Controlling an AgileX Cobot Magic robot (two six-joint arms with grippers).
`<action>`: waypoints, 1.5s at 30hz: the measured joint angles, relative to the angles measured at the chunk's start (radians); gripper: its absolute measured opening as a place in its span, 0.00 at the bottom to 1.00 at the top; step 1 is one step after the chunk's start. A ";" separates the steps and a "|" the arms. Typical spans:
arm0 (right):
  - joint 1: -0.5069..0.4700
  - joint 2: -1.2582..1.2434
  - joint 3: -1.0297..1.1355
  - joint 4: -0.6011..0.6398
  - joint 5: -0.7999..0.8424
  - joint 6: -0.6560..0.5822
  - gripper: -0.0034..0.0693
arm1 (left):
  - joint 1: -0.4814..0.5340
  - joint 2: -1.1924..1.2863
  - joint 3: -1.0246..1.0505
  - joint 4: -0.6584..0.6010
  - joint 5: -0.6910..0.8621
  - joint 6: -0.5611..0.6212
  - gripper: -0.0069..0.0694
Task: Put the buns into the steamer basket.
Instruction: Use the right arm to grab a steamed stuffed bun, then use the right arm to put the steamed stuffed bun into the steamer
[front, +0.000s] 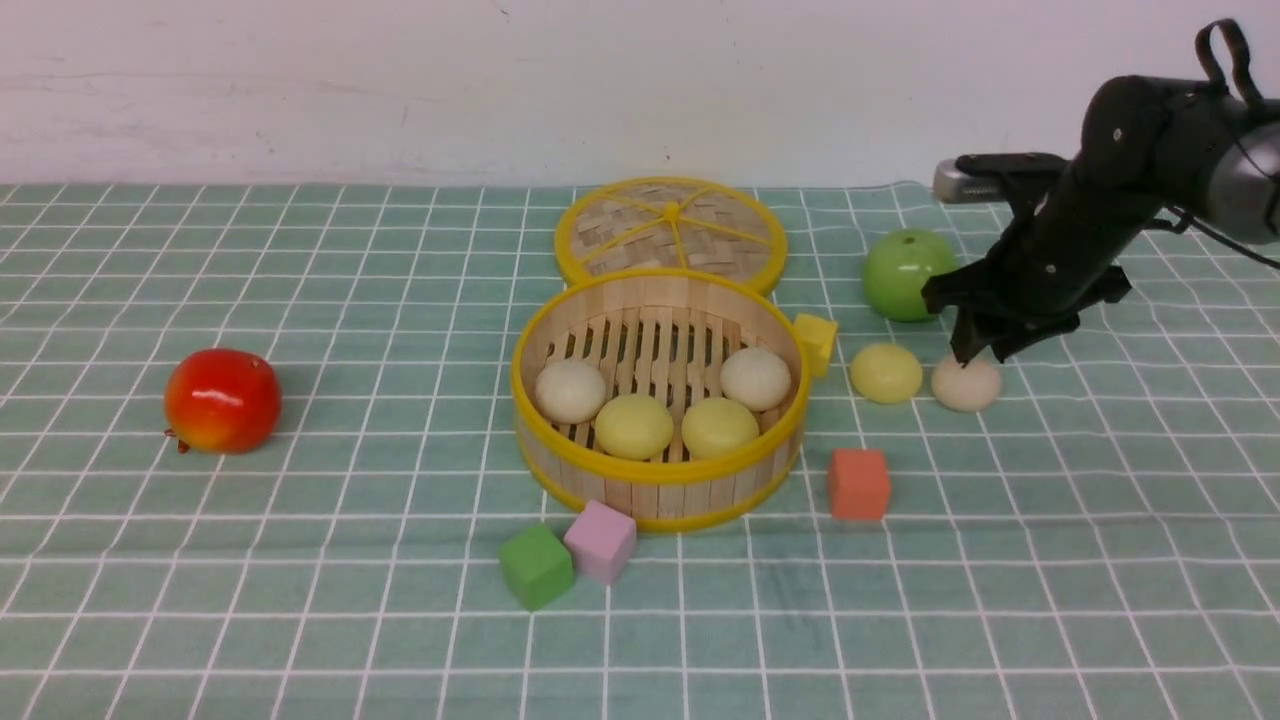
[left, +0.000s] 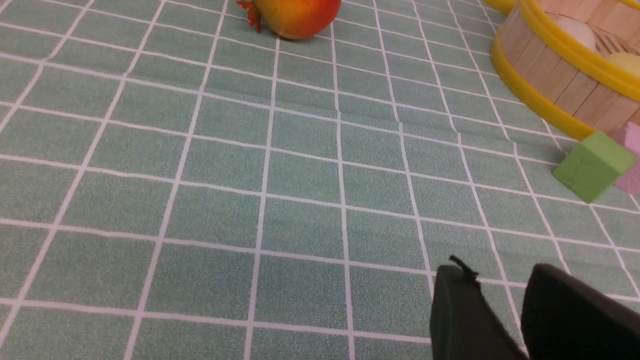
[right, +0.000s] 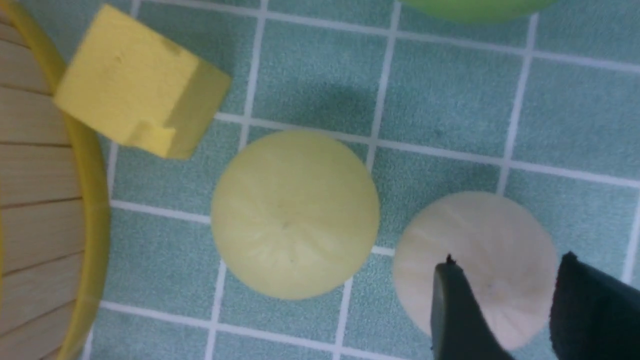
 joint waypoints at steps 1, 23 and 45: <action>0.000 0.008 0.000 -0.001 -0.002 0.000 0.42 | 0.000 0.000 0.000 0.000 0.000 0.000 0.34; 0.044 -0.132 0.000 0.145 -0.065 -0.036 0.05 | 0.000 0.000 0.000 0.000 0.000 0.000 0.37; 0.310 0.007 -0.001 0.344 -0.191 -0.194 0.06 | 0.000 0.000 0.000 0.000 0.000 0.000 0.39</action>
